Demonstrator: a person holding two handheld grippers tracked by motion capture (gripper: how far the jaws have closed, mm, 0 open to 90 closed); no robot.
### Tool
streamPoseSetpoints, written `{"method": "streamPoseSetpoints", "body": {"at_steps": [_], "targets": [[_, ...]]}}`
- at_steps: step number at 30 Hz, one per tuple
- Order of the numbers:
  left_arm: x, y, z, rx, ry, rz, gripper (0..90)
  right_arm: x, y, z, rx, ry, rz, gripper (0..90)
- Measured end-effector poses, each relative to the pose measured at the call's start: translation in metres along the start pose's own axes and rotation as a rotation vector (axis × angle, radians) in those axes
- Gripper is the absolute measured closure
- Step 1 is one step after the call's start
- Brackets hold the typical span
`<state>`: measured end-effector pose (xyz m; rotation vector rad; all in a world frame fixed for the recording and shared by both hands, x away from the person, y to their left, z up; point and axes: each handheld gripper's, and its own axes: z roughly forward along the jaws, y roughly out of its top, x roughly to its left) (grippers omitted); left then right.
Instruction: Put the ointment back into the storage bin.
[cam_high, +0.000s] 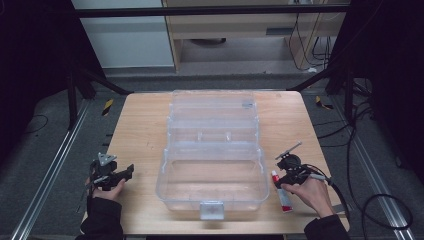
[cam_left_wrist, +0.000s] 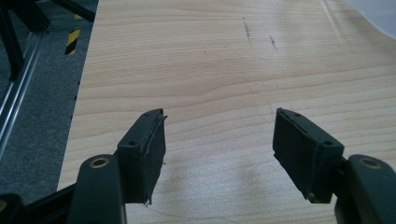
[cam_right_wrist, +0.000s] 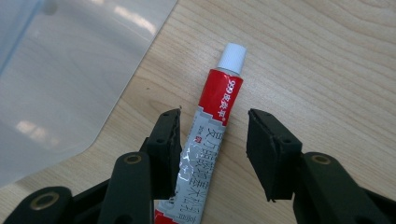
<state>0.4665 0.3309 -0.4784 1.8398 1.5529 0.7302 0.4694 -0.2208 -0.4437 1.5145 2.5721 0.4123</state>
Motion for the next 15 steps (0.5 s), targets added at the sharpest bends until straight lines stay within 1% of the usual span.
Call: {"method": "streamPoseSetpoints", "body": {"at_steps": [2,4,5,7,9,11,12,15], "targets": [[0.000,0.000,0.000,0.002,-0.001,0.001,34.5,-0.002,0.000,0.004,0.014,0.020,0.023,56.8],[0.000,0.000,0.000,0.004,-0.002,0.004,34.6,-0.003,-0.001,0.007,0.020,0.003,0.013,57.5],[0.000,0.000,0.001,0.005,-0.003,0.005,34.6,-0.002,-0.001,0.008,0.030,0.011,0.019,57.6],[-0.001,0.000,0.001,0.006,-0.005,0.006,34.7,-0.001,-0.001,0.011,0.030,0.016,0.013,58.2],[-0.001,0.000,0.001,0.007,-0.005,0.008,34.7,-0.001,-0.001,0.013,0.031,0.014,-0.003,58.4],[-0.001,0.000,0.001,0.009,-0.006,0.009,34.8,0.000,0.000,0.015,0.042,0.016,0.004,59.3],[-0.001,0.000,0.001,0.011,-0.006,0.010,34.8,-0.001,0.000,0.015,0.040,0.017,-0.003,60.0],[-0.001,0.000,0.001,0.011,-0.008,0.010,35.0,0.000,0.002,0.018,0.052,0.014,-0.001,62.0]]}}
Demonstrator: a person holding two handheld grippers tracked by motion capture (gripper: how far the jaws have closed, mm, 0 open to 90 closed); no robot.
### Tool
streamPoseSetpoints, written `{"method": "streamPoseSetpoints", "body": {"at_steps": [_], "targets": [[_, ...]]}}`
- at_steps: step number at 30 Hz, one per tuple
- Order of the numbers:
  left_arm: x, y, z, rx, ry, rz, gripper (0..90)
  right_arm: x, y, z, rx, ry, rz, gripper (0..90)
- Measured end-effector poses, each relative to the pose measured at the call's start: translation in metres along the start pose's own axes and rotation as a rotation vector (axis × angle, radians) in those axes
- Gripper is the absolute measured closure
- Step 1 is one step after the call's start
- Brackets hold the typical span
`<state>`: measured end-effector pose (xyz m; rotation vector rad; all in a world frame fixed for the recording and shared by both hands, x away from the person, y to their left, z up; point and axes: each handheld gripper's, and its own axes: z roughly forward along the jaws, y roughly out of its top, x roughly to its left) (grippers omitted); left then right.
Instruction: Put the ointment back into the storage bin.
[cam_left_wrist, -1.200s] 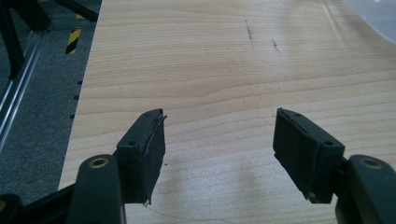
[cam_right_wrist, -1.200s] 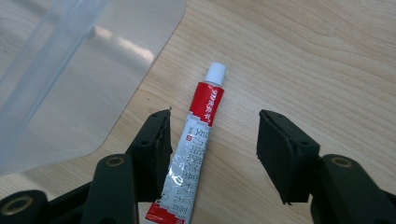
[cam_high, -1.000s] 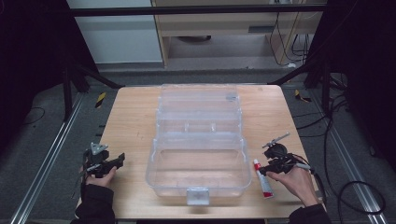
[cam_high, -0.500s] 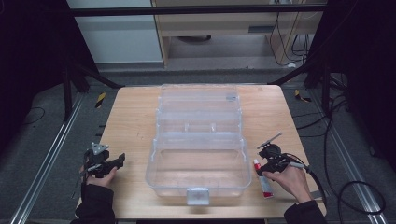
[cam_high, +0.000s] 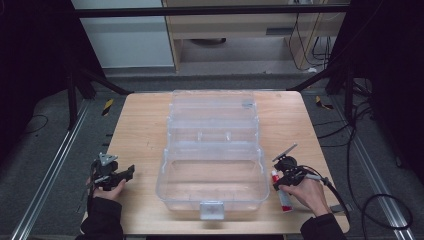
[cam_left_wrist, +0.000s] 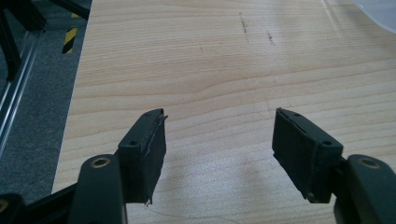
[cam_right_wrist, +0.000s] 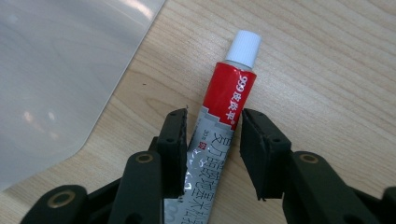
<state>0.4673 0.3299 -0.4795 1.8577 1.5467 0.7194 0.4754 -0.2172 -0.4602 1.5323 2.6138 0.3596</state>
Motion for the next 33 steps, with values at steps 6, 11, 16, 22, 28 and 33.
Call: {"method": "streamPoseSetpoints", "body": {"at_steps": [6,11,16,22,28,33], "targets": [[0.000,0.000,0.000,0.006,-0.003,0.004,35.3,0.001,0.002,0.003,0.017,-0.004,0.002,64.2],[-0.001,0.000,0.001,0.009,-0.004,0.006,35.3,0.001,0.003,0.005,0.029,-0.010,0.004,67.0],[-0.001,0.000,0.001,0.012,-0.002,0.009,35.3,0.001,0.005,0.006,0.052,-0.015,0.000,69.4],[-0.002,0.001,0.001,0.012,-0.004,0.011,35.4,-0.003,0.004,0.001,0.051,-0.014,-0.006,69.8],[-0.003,0.001,0.001,0.017,-0.002,0.015,35.4,-0.013,-0.002,-0.018,-0.030,0.026,0.017,69.9],[-0.003,0.000,0.002,0.020,0.001,0.015,35.4,-0.022,-0.005,-0.032,-0.117,0.031,0.051,70.0]]}}
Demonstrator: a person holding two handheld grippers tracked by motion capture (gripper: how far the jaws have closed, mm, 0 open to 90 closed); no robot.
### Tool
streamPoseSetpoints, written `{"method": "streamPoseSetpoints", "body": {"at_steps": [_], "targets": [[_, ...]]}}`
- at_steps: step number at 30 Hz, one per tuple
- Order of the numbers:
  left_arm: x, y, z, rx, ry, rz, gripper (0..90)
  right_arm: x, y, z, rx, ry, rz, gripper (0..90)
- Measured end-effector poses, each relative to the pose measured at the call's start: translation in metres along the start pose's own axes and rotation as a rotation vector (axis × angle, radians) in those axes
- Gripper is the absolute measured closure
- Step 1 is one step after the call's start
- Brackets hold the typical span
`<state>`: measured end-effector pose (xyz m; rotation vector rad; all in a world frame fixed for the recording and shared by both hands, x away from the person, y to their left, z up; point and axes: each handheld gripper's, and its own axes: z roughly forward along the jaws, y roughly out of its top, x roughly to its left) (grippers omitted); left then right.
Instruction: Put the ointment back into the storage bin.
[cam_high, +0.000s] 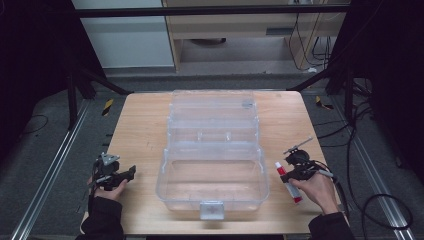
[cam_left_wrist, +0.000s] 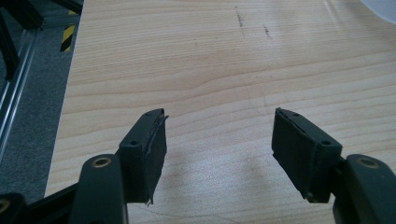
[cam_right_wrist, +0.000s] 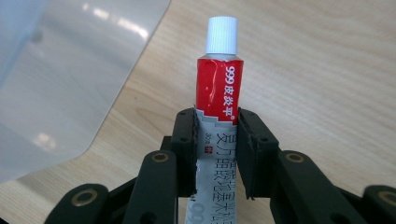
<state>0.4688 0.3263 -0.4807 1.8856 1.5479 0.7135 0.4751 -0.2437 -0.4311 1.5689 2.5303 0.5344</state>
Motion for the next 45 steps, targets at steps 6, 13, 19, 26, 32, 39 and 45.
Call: {"method": "streamPoseSetpoints", "body": {"at_steps": [6,13,19,26,32,39,45], "targets": [[-0.001,0.001,0.000,0.000,-0.002,0.003,35.6,-0.002,0.002,-0.018,-0.097,0.003,0.009,70.0],[-0.002,0.001,0.001,0.002,-0.006,0.006,35.9,-0.005,0.004,-0.042,-0.243,0.019,-0.007,70.2],[-0.003,0.001,0.001,0.003,-0.010,0.010,36.2,-0.005,0.008,-0.063,-0.375,0.028,-0.046,70.2],[-0.004,0.002,0.002,0.006,-0.013,0.011,36.4,0.001,0.011,-0.084,-0.468,0.059,-0.099,70.2],[-0.005,0.002,0.002,0.009,-0.016,0.014,36.6,0.011,0.019,-0.098,-0.499,0.093,-0.196,70.1],[-0.005,0.002,0.003,0.012,-0.015,0.017,36.6,0.027,0.038,-0.104,-0.472,0.157,-0.354,70.1],[-0.005,0.002,0.004,0.014,-0.016,0.022,36.7,0.041,0.055,-0.108,-0.446,0.215,-0.458,70.1]]}}
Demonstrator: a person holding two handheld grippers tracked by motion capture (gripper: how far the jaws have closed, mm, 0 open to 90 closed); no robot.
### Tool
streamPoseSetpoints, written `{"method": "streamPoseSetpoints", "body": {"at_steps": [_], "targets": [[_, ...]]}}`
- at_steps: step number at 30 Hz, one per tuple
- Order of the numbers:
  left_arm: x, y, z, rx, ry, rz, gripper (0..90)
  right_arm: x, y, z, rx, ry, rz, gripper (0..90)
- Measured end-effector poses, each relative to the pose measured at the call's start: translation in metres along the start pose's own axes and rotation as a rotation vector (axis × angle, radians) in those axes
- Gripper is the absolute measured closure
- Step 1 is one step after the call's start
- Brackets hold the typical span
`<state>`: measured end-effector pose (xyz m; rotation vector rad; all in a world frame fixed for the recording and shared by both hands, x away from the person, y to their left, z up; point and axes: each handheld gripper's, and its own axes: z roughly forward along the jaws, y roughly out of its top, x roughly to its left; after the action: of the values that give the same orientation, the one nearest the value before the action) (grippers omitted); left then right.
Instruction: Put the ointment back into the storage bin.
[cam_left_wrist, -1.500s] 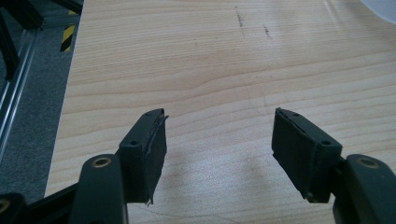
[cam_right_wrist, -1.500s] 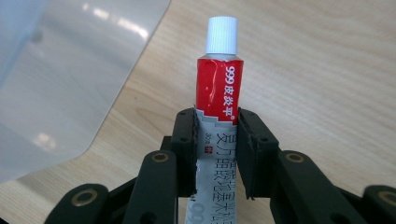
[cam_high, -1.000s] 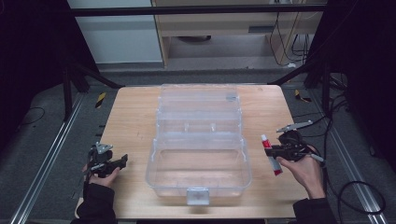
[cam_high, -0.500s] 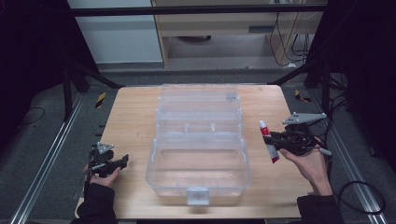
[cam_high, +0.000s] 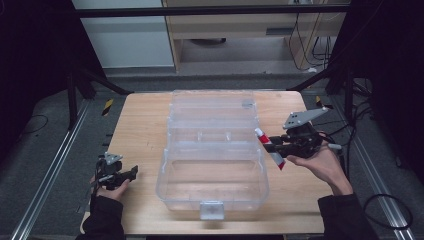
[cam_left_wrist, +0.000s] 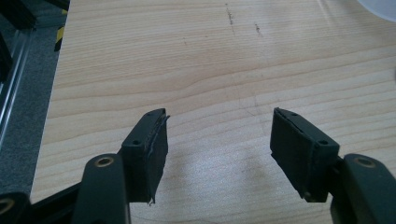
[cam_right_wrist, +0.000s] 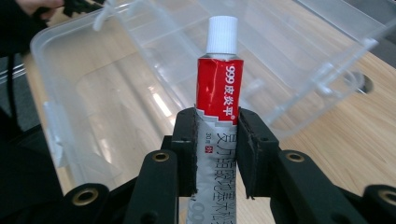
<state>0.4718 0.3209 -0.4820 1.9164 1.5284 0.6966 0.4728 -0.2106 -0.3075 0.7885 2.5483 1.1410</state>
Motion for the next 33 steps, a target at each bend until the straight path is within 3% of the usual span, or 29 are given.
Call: {"method": "streamPoseSetpoints", "body": {"at_steps": [7,17,25,33], "targets": [[-0.001,0.000,0.001,0.003,-0.005,0.000,36.7,0.008,0.021,0.013,0.037,0.050,-0.094,70.1],[-0.001,0.000,0.001,0.004,-0.006,-0.001,36.9,0.022,0.036,0.036,0.108,0.125,-0.195,70.0],[0.000,0.000,0.001,0.006,-0.006,-0.001,37.0,0.032,0.034,0.056,0.185,0.167,-0.262,70.1],[0.000,0.000,0.002,0.007,-0.006,0.001,37.1,0.038,0.031,0.071,0.229,0.195,-0.305,70.0]]}}
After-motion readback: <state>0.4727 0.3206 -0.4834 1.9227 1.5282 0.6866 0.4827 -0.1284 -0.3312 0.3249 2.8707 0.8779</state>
